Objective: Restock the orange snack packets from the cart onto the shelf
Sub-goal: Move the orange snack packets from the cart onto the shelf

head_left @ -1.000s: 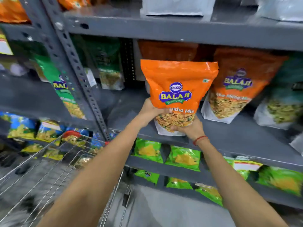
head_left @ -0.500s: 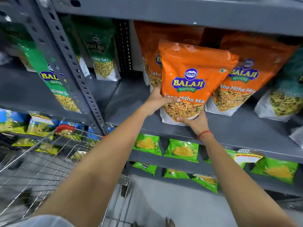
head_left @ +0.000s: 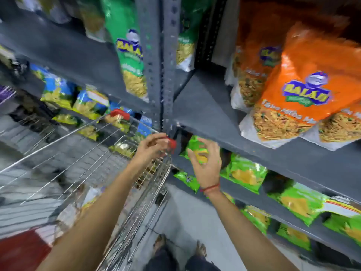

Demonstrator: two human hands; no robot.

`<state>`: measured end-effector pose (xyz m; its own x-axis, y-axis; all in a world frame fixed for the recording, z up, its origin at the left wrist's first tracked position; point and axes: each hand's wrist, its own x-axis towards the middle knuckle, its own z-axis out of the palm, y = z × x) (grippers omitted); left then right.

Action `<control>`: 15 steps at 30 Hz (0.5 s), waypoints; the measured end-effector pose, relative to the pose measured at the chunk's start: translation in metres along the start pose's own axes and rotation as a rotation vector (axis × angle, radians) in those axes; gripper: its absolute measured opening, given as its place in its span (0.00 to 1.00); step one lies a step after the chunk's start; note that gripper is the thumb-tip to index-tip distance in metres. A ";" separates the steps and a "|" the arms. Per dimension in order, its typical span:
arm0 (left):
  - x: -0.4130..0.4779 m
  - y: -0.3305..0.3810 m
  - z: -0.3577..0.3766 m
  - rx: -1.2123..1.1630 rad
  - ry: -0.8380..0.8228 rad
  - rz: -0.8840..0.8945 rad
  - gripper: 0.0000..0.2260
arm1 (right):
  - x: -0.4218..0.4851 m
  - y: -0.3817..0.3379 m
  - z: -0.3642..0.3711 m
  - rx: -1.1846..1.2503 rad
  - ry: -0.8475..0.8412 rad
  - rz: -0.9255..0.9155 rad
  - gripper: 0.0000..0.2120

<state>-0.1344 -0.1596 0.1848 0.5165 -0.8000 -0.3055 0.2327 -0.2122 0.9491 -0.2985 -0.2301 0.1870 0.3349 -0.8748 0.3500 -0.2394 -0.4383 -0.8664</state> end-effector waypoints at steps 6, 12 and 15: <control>-0.034 -0.072 -0.115 -0.058 0.332 -0.225 0.09 | -0.024 -0.042 0.111 0.018 -0.485 -0.085 0.11; -0.090 -0.160 -0.197 -0.134 0.654 -0.527 0.05 | -0.060 -0.039 0.213 -0.186 -1.070 -0.044 0.15; -0.109 -0.195 -0.217 0.018 0.723 -0.619 0.09 | -0.078 -0.023 0.255 -0.304 -1.327 0.027 0.22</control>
<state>-0.0570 0.0909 0.0167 0.6921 -0.0026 -0.7218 0.6261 -0.4956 0.6021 -0.0872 -0.0994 0.0888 0.9025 -0.1045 -0.4178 -0.3916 -0.6029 -0.6951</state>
